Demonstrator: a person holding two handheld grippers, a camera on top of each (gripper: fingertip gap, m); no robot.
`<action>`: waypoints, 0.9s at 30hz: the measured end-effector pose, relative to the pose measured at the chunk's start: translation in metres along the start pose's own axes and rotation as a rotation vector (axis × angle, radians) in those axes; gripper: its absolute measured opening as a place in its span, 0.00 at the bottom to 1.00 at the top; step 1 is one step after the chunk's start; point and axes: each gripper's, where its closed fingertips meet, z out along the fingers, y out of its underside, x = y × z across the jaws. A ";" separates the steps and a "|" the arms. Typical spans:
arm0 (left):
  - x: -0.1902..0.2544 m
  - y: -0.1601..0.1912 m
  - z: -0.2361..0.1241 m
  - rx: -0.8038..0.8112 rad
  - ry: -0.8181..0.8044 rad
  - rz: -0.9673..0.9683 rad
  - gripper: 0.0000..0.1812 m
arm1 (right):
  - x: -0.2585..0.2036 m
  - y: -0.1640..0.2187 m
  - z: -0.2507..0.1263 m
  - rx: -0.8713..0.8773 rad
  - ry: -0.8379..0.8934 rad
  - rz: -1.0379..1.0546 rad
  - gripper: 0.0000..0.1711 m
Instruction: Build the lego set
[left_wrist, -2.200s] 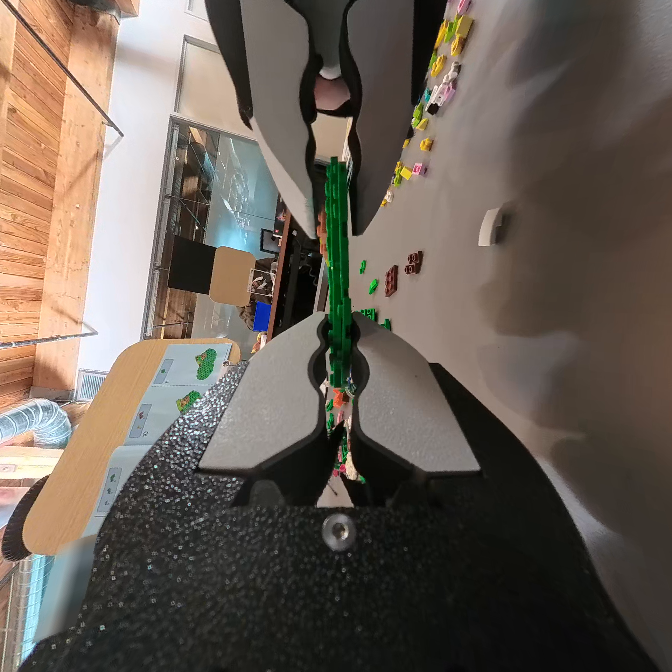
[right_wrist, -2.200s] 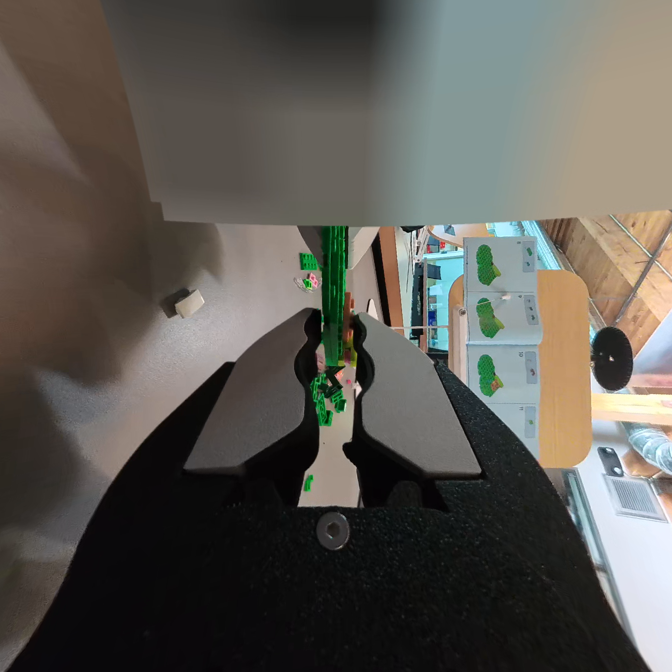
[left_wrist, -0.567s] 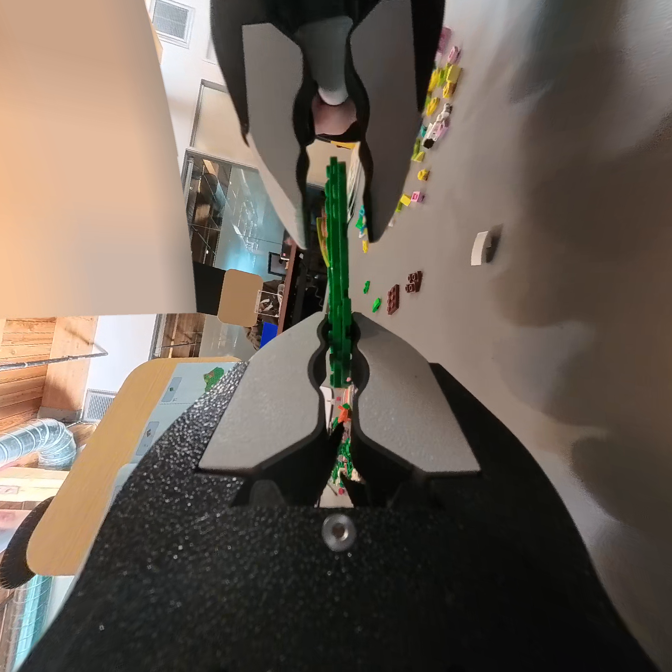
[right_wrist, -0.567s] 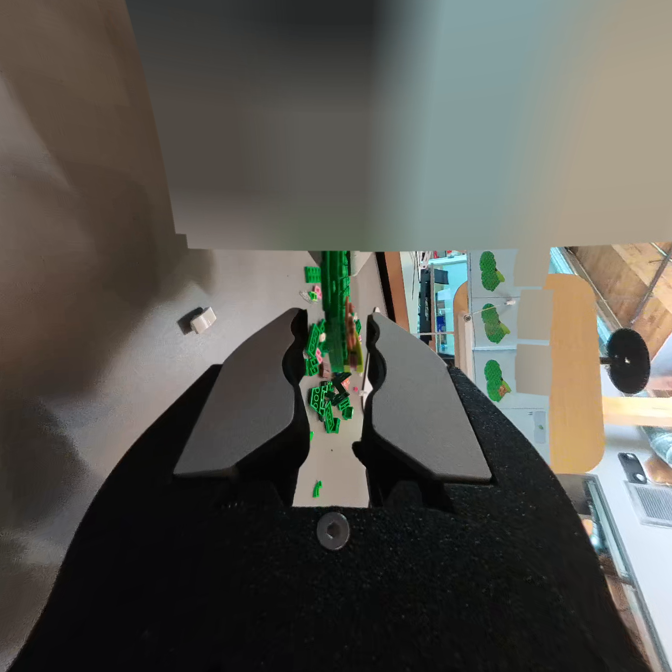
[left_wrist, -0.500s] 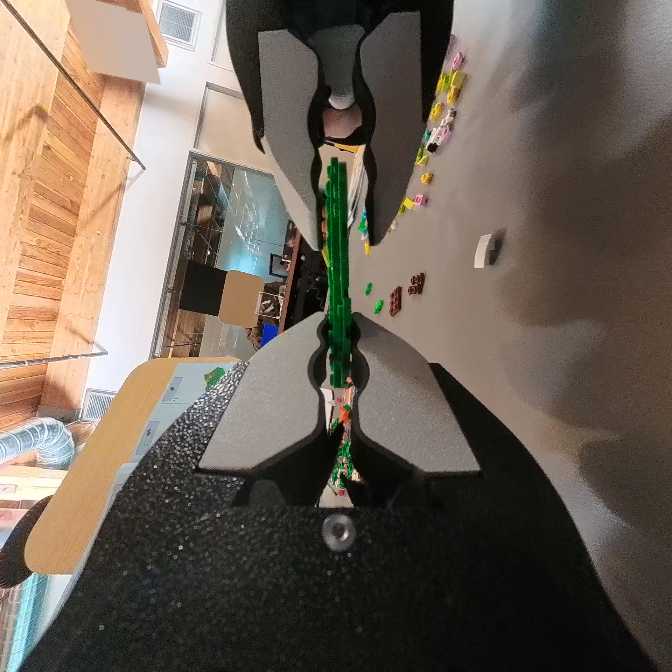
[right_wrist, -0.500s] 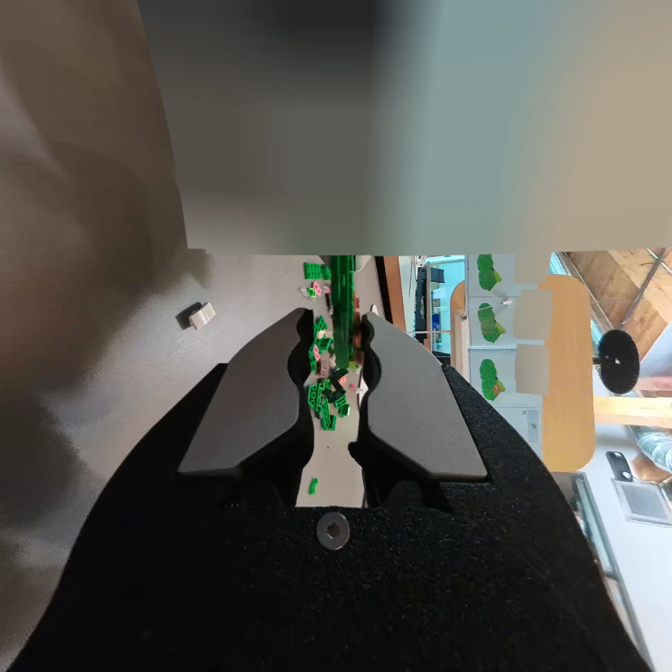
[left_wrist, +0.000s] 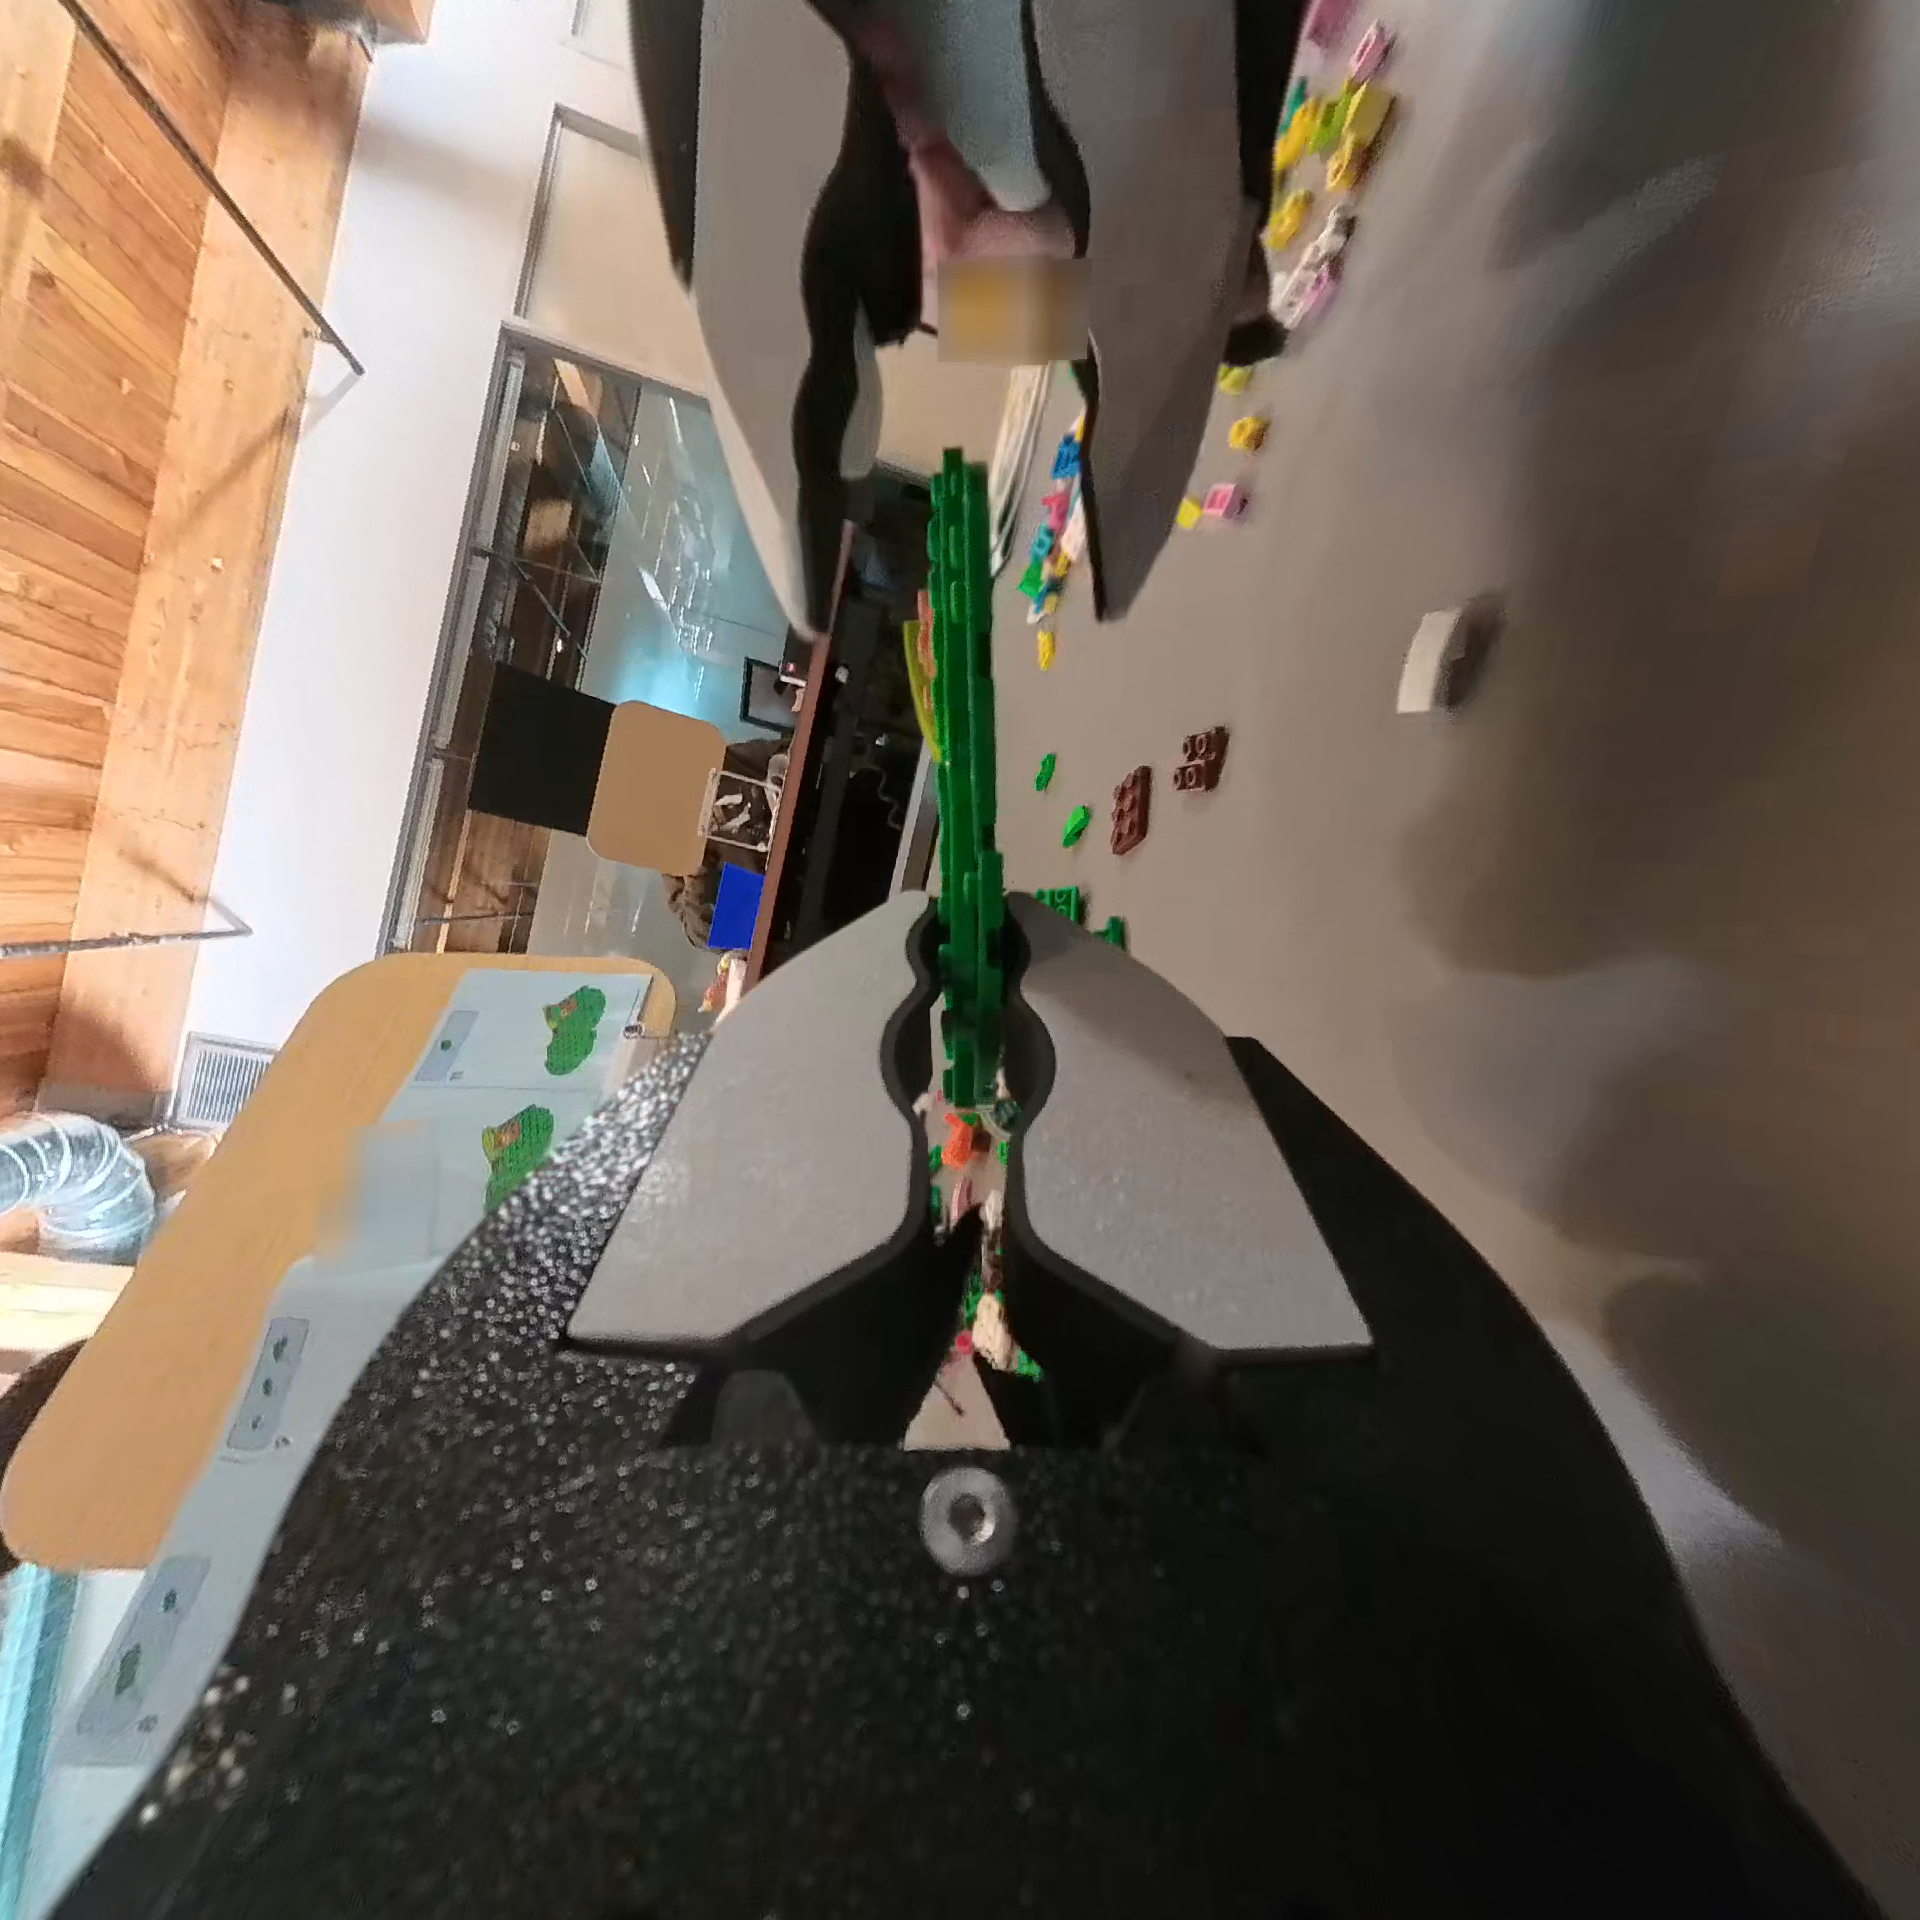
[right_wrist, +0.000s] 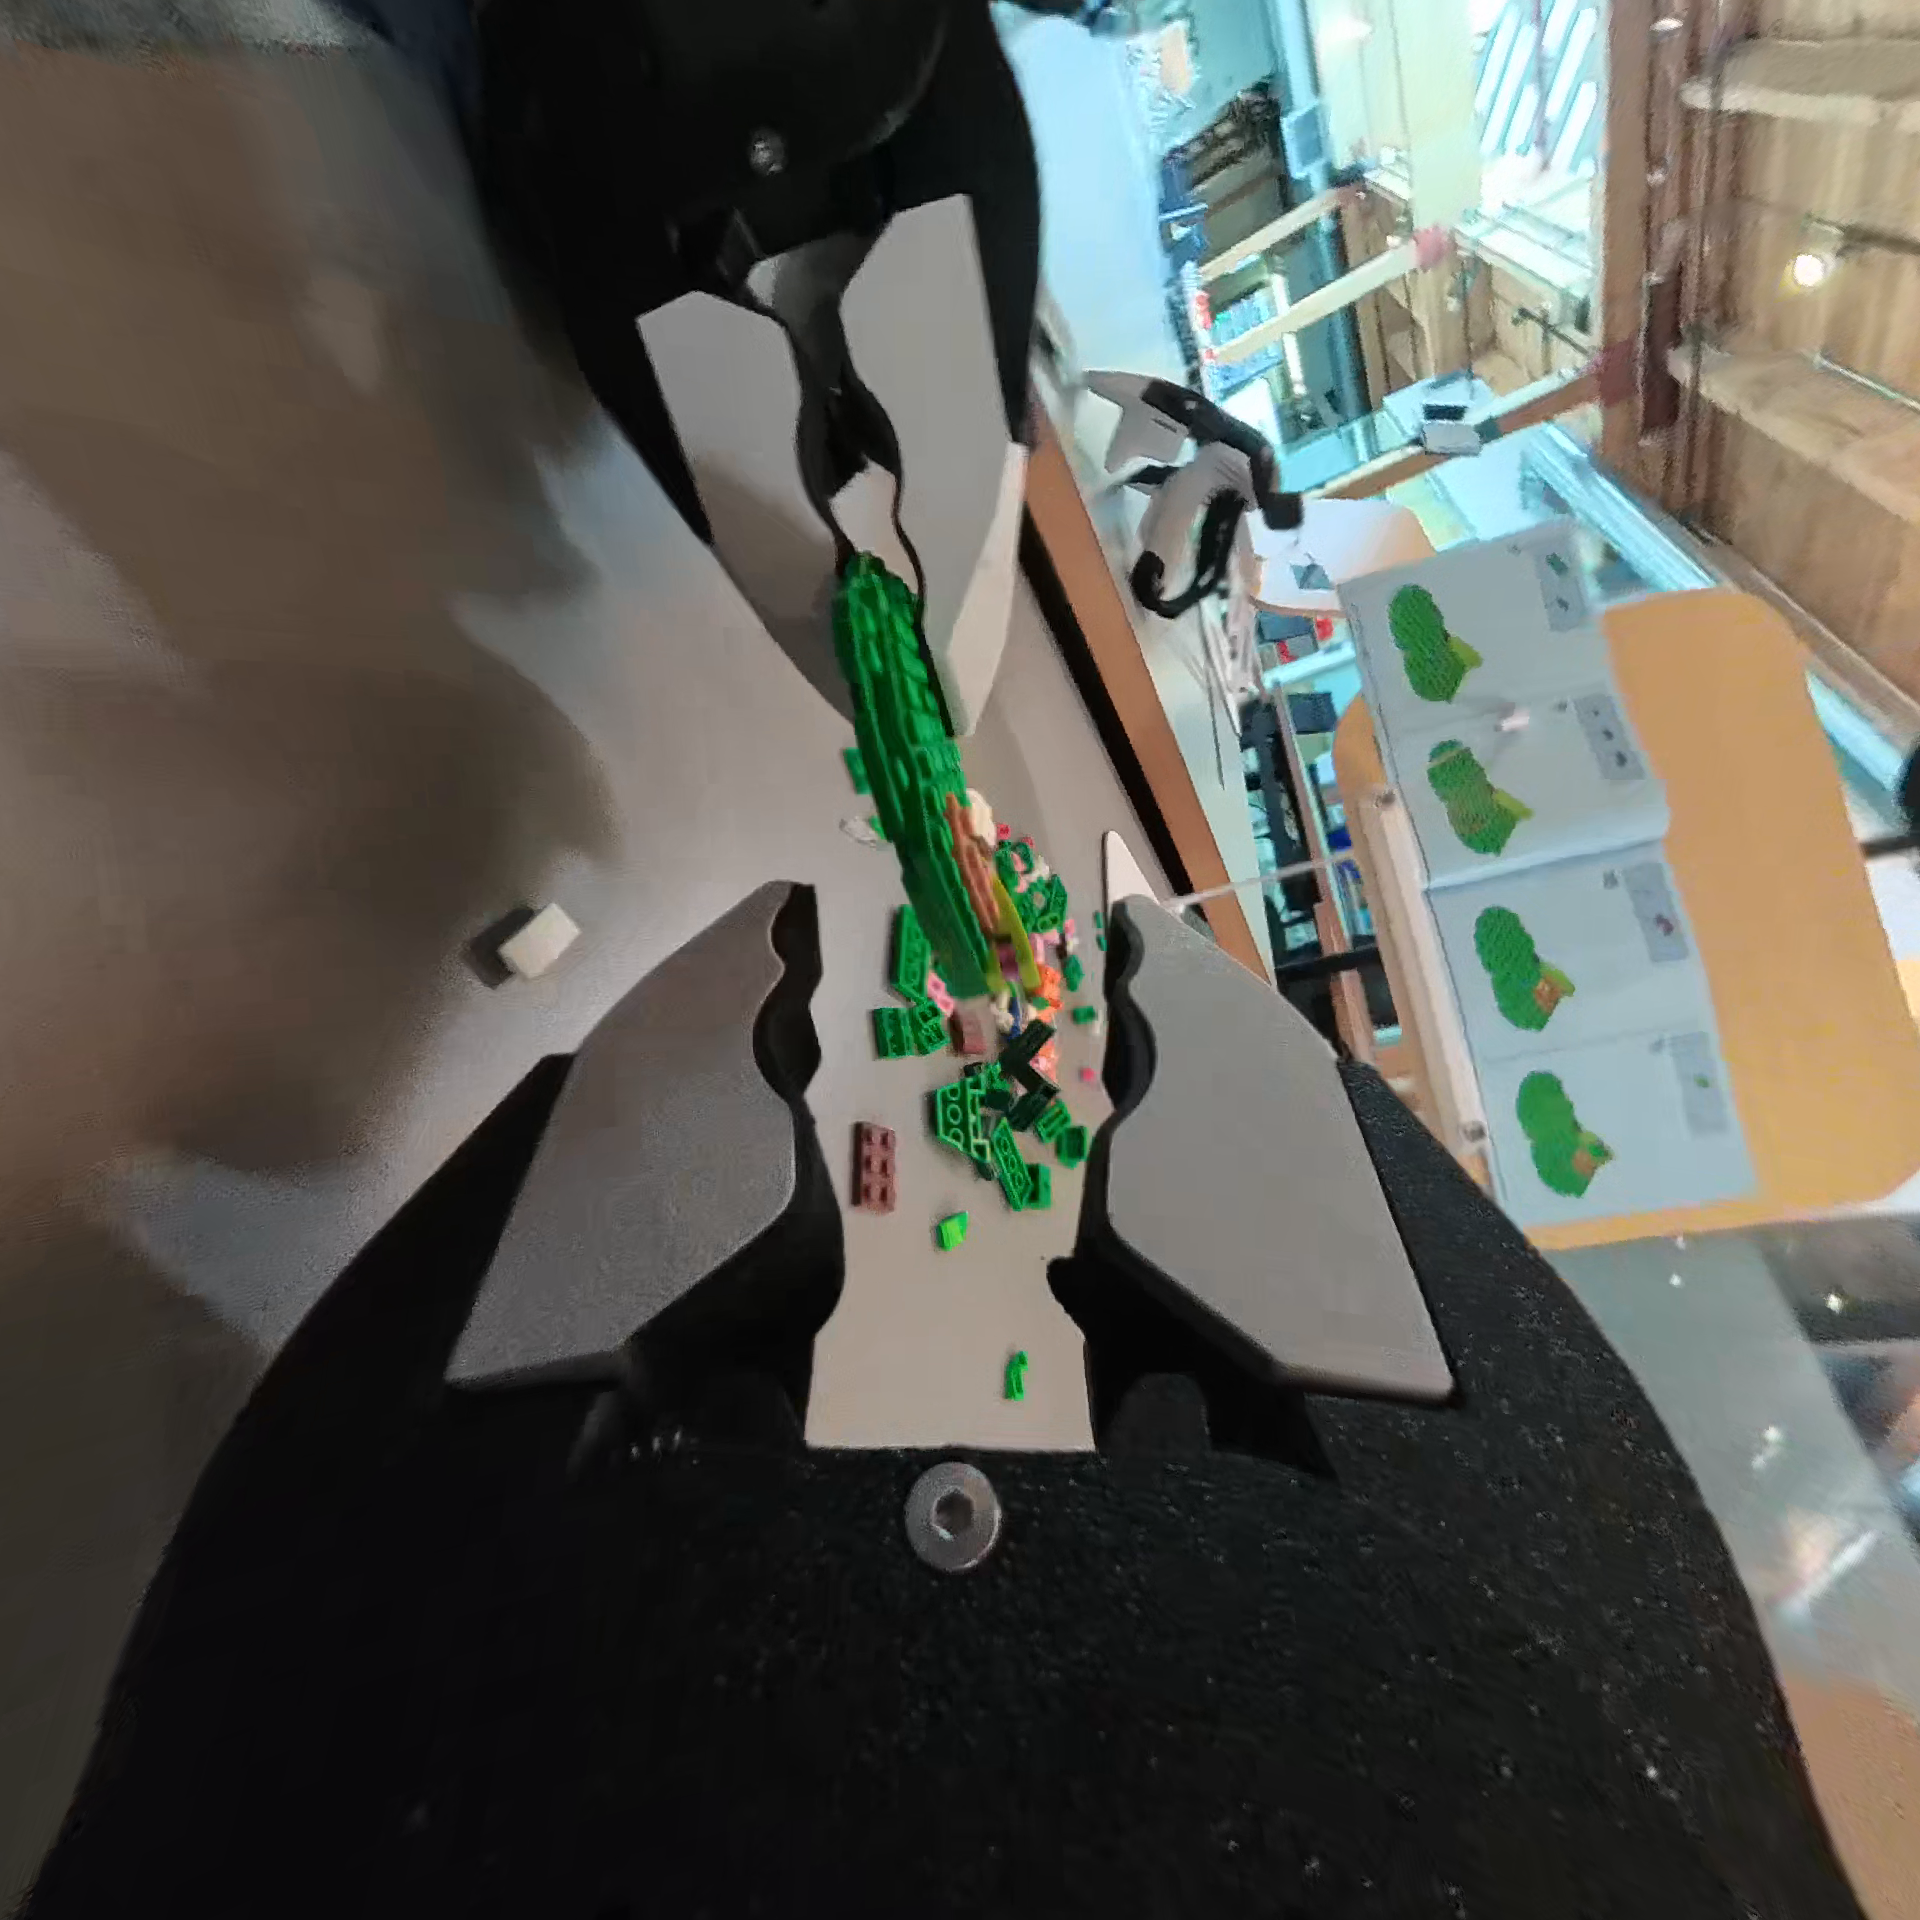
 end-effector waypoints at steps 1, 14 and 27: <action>-0.002 0.002 0.000 -0.007 -0.007 -0.015 0.04 | 0.005 0.002 -0.003 0.008 0.024 0.036 0.31; -0.009 0.019 0.001 -0.095 -0.054 0.000 0.04 | 0.021 0.020 -0.039 0.064 0.214 0.495 0.33; 0.003 0.011 0.001 -0.063 -0.004 0.077 0.04 | 0.036 0.092 -0.094 -0.308 0.046 0.634 0.16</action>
